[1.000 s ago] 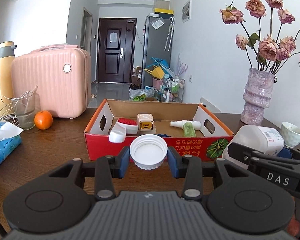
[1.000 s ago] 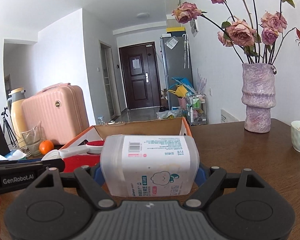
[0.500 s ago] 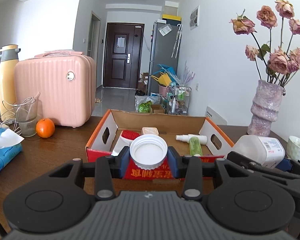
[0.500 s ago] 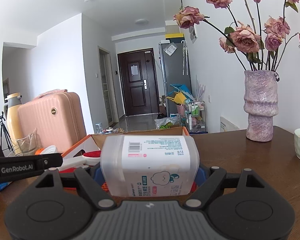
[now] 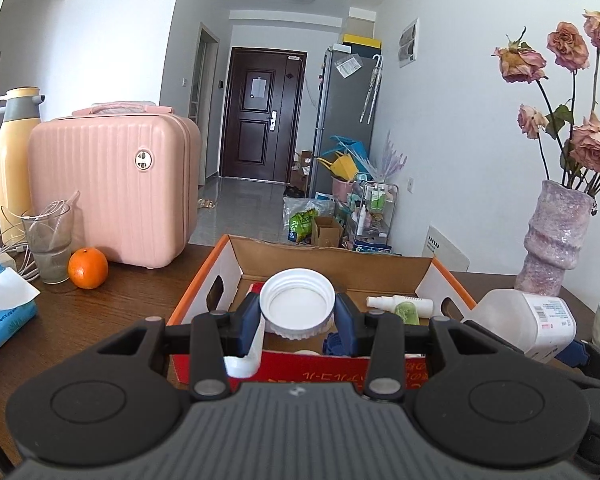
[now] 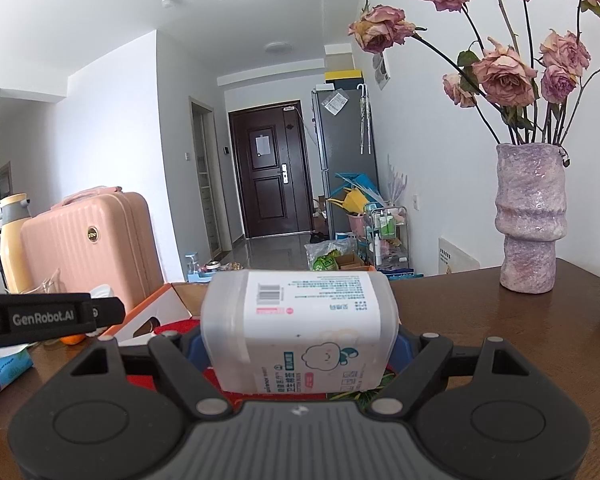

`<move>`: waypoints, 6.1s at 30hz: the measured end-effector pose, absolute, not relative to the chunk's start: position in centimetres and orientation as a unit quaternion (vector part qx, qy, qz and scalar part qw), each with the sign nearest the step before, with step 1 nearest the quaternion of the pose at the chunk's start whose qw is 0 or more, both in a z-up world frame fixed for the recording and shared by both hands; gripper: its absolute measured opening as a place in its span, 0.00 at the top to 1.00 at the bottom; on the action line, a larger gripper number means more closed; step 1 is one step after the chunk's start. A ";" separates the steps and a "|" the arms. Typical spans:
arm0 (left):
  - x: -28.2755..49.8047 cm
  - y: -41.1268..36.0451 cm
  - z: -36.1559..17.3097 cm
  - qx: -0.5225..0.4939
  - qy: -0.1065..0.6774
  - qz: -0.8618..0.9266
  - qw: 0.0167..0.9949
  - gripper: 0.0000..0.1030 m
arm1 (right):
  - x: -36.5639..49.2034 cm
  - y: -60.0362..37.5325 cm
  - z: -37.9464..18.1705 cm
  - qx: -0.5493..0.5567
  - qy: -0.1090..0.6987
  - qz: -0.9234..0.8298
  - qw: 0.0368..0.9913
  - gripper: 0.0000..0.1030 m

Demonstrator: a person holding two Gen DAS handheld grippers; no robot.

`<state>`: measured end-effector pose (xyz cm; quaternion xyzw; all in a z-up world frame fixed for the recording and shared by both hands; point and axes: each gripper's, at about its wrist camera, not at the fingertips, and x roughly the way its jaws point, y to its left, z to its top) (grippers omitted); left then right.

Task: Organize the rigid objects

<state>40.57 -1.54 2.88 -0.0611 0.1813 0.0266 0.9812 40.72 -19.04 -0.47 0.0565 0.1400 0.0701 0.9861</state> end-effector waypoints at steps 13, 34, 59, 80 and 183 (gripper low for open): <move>44.4 -1.2 2.4 -0.064 0.189 0.036 0.979 0.61 | 43.9 -18.3 -0.8 0.057 0.144 0.067 0.986 0.21; 49.1 -1.2 1.5 -0.051 0.200 0.045 0.977 0.60 | 48.8 -17.7 -1.4 0.052 0.151 0.060 0.985 0.21; 53.3 -0.8 0.2 -0.033 0.233 0.064 0.970 0.60 | 51.6 -16.3 -2.4 0.019 0.163 0.059 0.985 0.21; 52.9 -0.4 0.5 -0.039 0.229 0.088 0.969 0.00 | 52.4 -16.9 -2.7 0.014 0.188 0.041 0.981 0.00; 16.5 2.6 1.8 -0.008 0.158 0.042 0.986 0.00 | 15.6 -21.2 0.1 0.016 0.093 0.075 0.993 0.00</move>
